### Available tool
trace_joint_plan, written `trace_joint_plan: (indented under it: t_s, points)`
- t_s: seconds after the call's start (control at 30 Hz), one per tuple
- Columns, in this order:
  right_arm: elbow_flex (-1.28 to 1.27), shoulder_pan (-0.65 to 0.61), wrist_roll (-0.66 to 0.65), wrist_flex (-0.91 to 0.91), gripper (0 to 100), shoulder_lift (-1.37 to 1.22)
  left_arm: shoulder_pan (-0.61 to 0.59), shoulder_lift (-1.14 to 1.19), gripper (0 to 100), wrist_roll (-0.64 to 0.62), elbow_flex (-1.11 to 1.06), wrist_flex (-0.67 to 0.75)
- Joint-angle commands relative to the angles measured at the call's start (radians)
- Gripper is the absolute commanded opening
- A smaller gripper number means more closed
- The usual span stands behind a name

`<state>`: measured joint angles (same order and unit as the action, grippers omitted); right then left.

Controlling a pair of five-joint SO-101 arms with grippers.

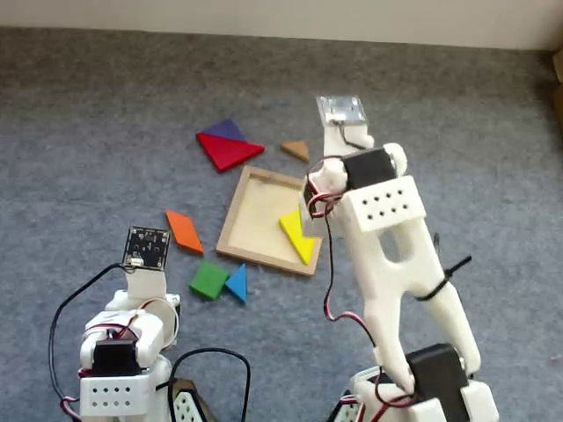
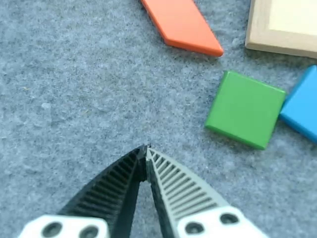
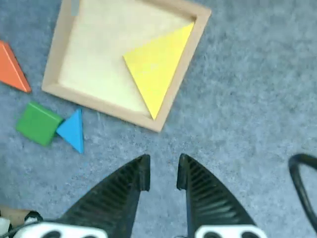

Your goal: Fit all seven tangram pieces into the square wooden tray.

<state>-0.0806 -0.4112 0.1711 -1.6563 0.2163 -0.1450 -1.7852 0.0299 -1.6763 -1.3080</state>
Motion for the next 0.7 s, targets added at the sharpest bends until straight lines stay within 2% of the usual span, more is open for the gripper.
trace_joint_plan:
  t_s: [0.0,0.23,0.47,0.67]
  points:
    - [-0.091,0.007,-0.009,-0.099,10.1,0.107,-0.007,-0.007,0,-0.005,-0.019,-0.005]
    - [-0.545,0.022,-0.009,0.059,10.1,0.427,-0.007,-0.007,0,-0.005,-0.019,-0.005]
    - [-0.918,0.182,-0.009,0.288,10.1,0.881,-0.007,-0.007,0,-0.005,-0.019,-0.005]
    - [-1.276,0.191,-0.009,0.424,10.1,1.225,-0.007,-0.007,0,-0.005,-0.019,-0.005]
